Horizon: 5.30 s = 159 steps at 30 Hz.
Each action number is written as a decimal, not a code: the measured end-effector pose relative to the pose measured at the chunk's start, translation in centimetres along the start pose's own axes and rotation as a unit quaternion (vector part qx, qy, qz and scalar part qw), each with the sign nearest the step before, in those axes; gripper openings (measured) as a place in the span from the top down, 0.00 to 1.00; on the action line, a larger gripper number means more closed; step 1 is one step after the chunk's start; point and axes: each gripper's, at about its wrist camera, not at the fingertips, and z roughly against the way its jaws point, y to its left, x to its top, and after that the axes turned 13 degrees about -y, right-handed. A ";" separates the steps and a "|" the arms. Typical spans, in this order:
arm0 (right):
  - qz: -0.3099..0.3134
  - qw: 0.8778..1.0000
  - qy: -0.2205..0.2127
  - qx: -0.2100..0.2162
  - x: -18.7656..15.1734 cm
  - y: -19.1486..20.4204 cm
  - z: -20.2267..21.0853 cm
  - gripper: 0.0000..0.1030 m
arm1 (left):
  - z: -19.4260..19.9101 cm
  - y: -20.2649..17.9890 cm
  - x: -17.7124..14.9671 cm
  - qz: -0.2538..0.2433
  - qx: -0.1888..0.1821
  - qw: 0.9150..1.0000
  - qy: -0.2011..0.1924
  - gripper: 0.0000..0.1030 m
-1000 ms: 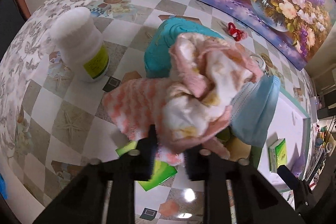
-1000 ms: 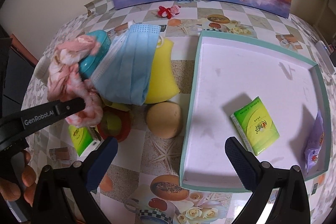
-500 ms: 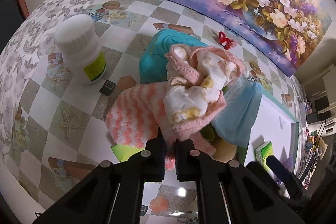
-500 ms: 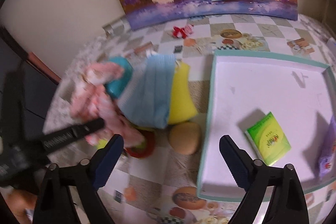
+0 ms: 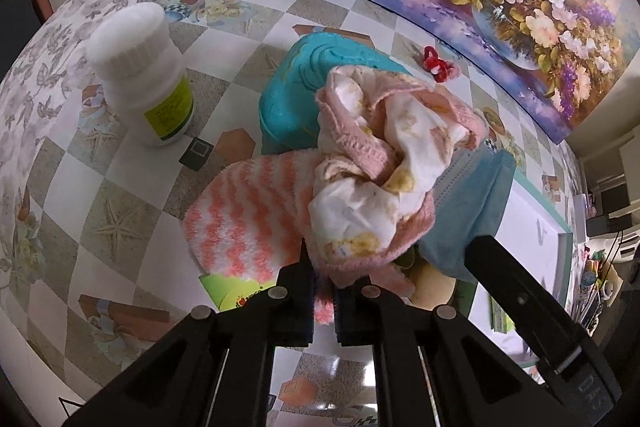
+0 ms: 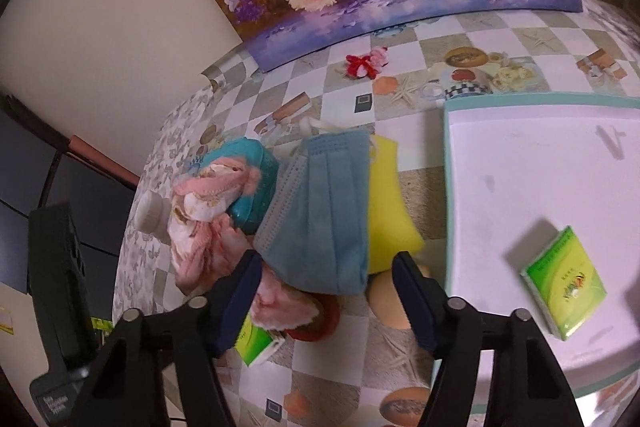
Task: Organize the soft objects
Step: 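Grasp the pink striped towel with the left tool while the right tool grasps the blue mask, then lift the towel and mask and carry both toward the white tray, then open both tools to drop the towel and mask into the tray, then move both open tools back from the tray toward the pile of soft items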
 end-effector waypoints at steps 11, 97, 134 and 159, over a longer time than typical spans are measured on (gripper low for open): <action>-0.003 1.000 0.012 0.007 -0.4 0.0 -1.1 0.72 | -0.7 0.5 0.1 0.015 0.001 1.000 0.010 0.93; -0.051 0.984 -0.103 -0.139 3.3 -11.9 11.4 0.78 | 12.9 -10.3 -0.1 -0.105 -0.155 0.964 -0.191 0.94; -0.089 0.958 -0.105 -0.250 4.0 -19.9 10.9 0.54 | -1.6 -20.5 -1.9 -0.173 -0.145 0.974 -0.034 0.52; -0.035 0.963 -0.044 -0.264 2.4 -17.7 9.0 0.08 | -1.5 -14.7 -0.7 -0.147 0.005 0.988 -0.038 0.12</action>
